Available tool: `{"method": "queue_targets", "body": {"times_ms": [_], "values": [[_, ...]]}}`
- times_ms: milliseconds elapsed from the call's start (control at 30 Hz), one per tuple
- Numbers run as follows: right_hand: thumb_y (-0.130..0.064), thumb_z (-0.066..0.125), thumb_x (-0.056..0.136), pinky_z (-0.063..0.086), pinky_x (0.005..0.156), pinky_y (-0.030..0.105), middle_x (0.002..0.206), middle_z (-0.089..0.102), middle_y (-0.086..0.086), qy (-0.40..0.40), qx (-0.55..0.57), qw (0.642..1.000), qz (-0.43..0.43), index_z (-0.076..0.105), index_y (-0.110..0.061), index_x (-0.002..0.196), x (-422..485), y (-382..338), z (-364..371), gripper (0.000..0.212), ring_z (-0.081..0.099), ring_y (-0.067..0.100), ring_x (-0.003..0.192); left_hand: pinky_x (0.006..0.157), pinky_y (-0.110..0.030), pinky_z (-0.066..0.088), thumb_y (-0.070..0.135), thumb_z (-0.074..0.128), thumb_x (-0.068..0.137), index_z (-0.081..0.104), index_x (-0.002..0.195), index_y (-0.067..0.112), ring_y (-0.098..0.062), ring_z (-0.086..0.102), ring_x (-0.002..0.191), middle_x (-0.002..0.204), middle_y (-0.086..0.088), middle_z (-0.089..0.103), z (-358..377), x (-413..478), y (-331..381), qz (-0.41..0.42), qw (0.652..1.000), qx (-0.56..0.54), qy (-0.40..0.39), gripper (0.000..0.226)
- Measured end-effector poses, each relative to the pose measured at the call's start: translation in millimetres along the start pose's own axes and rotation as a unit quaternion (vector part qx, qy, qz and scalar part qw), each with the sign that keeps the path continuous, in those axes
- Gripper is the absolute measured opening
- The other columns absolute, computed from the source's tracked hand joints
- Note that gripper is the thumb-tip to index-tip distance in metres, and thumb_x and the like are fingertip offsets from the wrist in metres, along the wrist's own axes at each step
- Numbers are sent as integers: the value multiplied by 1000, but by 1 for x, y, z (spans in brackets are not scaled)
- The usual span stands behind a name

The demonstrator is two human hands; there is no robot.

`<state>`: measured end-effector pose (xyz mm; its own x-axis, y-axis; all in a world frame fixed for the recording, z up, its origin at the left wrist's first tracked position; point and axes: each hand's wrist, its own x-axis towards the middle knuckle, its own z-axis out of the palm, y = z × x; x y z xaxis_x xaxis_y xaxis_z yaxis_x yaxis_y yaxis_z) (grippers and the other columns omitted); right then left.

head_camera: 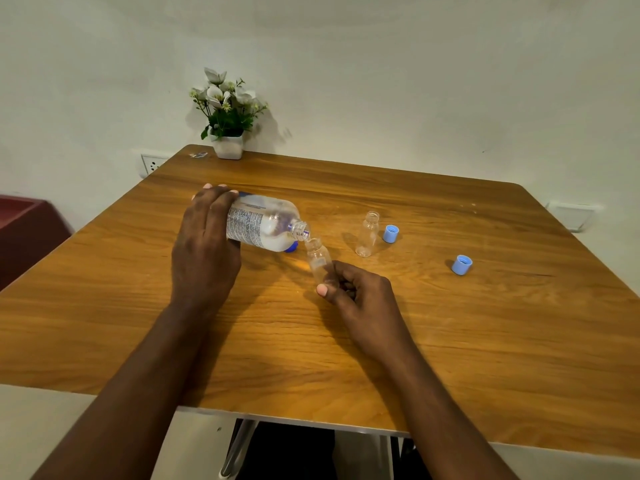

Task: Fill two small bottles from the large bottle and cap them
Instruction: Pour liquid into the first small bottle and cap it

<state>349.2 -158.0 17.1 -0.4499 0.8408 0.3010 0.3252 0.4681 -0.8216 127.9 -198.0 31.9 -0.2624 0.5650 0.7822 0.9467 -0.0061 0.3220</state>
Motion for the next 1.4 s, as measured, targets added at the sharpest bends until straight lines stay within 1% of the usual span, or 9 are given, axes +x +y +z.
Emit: {"method": "queue_targets", "body": {"times_ms": [67,200,367,633,733,900,1033,1200,1400], "values": [[-23,66,90,44,72,13,90,68,-14,-1,0,1000,2,67,-17,121,0,0,0,32,62,-1,81,107,-49,40,-20,60,74,51,128,-4,-34,42,133,133,-22,53,0,0,0,2,1000,0,3,57],[-24,66,90,48,74,17,94,72,-9,-1,2,1000,3,67,-17,122,0,-1,0,33,64,1,85,107,-49,40,-19,60,75,51,127,-4,-34,42,132,132,-22,53,-1,1,0,6,1000,1,7,55],[-24,65,90,53,74,30,90,72,-10,-3,7,1000,3,69,-22,117,-1,-2,-1,27,65,6,83,108,-48,39,-18,60,76,52,126,-6,-35,43,132,131,-23,53,-2,1,1,6,1000,1,6,51],[-25,66,89,48,76,21,97,72,-10,-4,6,1000,7,67,-19,122,-1,0,0,33,63,0,85,110,-44,37,-20,60,74,52,126,-6,-35,42,132,132,-23,53,-2,0,1,5,1000,3,3,55],[-24,66,89,51,74,26,92,72,-12,-3,9,1000,2,69,-21,118,-1,-1,0,29,64,1,82,110,-45,37,-20,60,74,52,126,-6,-35,42,132,132,-23,53,-2,0,1,6,1000,0,1,54],[-24,66,89,54,78,36,94,74,-10,0,17,1000,2,69,-23,116,-1,-2,-1,27,66,5,86,110,-44,37,-20,60,74,51,127,-6,-35,42,133,133,-23,52,-3,0,1,4,1000,5,-4,55],[-24,66,89,53,77,39,91,73,-10,-3,15,1000,0,69,-24,115,-1,-1,0,26,66,6,83,110,-44,37,-19,60,75,51,127,-6,-35,42,133,133,-23,52,-3,0,1,5,1000,7,-4,55],[-25,66,89,52,73,44,85,73,-2,-4,13,1000,-8,70,-25,109,-1,1,0,21,66,15,79,110,-45,38,-18,60,75,51,127,-6,-35,42,133,133,-23,52,-2,1,0,3,1000,3,-3,55],[-25,66,88,50,69,40,81,71,-4,-5,11,1000,-9,71,-26,106,0,1,0,18,63,14,75,108,-48,39,-18,59,75,52,127,-5,-34,42,133,132,-22,53,-2,0,0,6,1000,-3,2,54]]}}
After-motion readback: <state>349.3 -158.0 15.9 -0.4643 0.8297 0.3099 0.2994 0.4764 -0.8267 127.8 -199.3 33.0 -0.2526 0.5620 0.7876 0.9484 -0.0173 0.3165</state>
